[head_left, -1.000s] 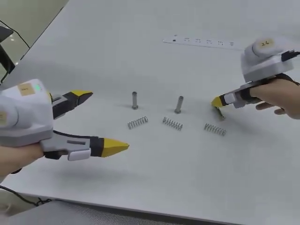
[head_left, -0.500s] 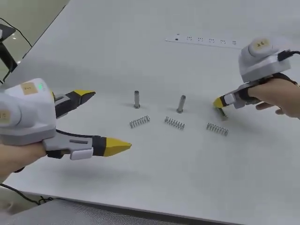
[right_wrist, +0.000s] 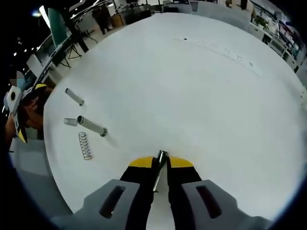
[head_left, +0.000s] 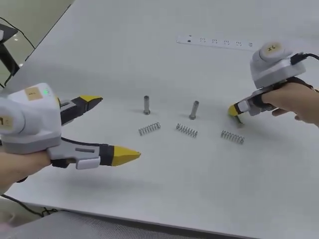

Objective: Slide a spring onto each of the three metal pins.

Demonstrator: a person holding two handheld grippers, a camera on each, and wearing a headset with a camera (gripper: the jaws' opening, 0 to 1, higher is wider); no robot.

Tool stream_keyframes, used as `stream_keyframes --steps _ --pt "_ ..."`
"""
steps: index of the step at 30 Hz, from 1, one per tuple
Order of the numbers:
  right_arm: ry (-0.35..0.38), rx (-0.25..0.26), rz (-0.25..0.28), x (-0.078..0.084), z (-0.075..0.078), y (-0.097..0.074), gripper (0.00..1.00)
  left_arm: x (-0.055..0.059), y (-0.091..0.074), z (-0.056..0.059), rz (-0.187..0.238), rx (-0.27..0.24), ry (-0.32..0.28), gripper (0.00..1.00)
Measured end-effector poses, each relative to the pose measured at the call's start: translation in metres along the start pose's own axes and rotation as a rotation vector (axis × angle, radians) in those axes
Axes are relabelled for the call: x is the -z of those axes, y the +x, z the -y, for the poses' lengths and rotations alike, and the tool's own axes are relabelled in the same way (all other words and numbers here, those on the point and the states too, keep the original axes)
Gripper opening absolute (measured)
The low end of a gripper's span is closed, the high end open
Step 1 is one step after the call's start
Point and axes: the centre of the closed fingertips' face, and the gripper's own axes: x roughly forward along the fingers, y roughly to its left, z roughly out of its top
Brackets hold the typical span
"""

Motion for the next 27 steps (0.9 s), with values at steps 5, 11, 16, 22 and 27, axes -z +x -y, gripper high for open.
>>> stream_keyframes --steps 5,11,16,22,27 --pt "0.013 0.000 -0.003 0.001 0.001 -0.001 0.07 0.001 0.000 0.000 -0.001 -0.002 -0.002 0.96" --pt "0.003 -0.011 0.013 0.003 -0.002 -0.003 0.05 0.001 -0.002 -0.001 0.000 -0.006 -0.004 0.95" --pt "-0.028 -0.011 0.039 0.002 -0.003 -0.010 0.05 0.000 -0.001 -0.002 0.002 -0.009 -0.004 0.95" --pt "-0.039 -0.009 0.078 0.000 -0.002 -0.017 0.05 -0.001 0.000 -0.001 0.004 -0.007 -0.001 0.95" --pt "-0.042 -0.009 0.109 0.000 -0.002 -0.023 0.05 -0.003 0.001 -0.001 0.006 -0.008 0.001 0.95"
